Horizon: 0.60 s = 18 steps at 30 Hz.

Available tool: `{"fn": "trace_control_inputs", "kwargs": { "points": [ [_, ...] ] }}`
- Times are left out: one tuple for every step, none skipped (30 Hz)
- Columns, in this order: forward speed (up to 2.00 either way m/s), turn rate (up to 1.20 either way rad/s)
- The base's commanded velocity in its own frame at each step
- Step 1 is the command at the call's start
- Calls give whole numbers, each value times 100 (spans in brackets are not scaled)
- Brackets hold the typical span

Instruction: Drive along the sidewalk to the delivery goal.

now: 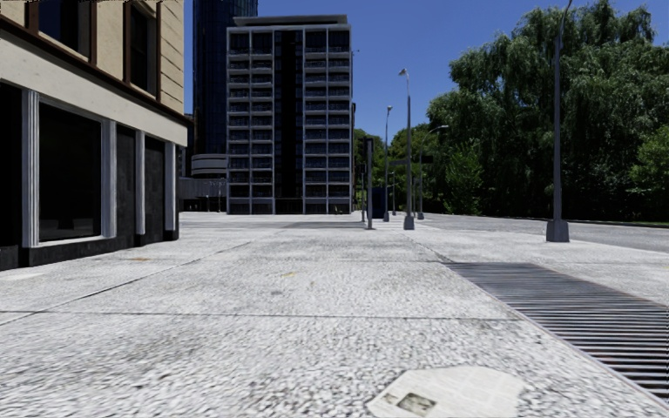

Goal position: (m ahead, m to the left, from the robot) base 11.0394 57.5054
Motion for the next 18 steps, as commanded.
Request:
{"fn": "trace_control_inputs", "kwargs": {
  "points": [
    [200, 0],
    [200, 0],
    [200, 0],
    [200, 0],
    [200, 0],
    [200, 0],
    [200, 0],
    [200, 0],
    [200, 0],
    [200, 0],
    [200, 0],
    [200, 0],
    [200, 0],
    [200, 0],
    [200, 0],
    [200, 0],
    [200, 0],
    [200, 0]
  ]
}}
